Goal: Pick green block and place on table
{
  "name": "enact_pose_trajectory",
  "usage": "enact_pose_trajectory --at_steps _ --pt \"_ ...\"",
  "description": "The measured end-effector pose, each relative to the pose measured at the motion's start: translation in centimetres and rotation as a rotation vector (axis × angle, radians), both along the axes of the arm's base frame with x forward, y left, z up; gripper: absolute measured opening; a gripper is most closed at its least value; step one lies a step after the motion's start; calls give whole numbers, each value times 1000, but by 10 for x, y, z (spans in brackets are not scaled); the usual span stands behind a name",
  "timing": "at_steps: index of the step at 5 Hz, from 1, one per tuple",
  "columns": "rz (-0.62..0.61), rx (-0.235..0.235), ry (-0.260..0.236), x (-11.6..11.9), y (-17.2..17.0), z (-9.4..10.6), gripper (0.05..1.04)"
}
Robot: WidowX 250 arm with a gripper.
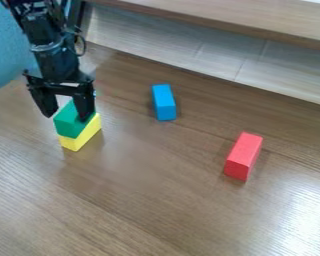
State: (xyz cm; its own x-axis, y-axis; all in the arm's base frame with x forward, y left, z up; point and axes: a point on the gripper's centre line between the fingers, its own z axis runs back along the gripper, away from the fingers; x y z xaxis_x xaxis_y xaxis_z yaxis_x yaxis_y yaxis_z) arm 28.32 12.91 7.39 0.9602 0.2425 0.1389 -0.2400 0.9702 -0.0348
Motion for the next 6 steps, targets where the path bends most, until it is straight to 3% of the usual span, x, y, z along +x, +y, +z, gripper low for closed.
enact_pose_trajectory --at_steps 1,2,3,4,5,6 --pt "12 -7 13 -1 -1 -9 947" --pt "37 -19 16 -1 -2 -17 663" --pt "33 -14 15 0 -5 -18 598" --pt "-17 -1 -20 4 -19 -5 598" --pt "-82 31 -80 6 -43 17 598" --pt "-174 28 -88 5 -75 21 598"
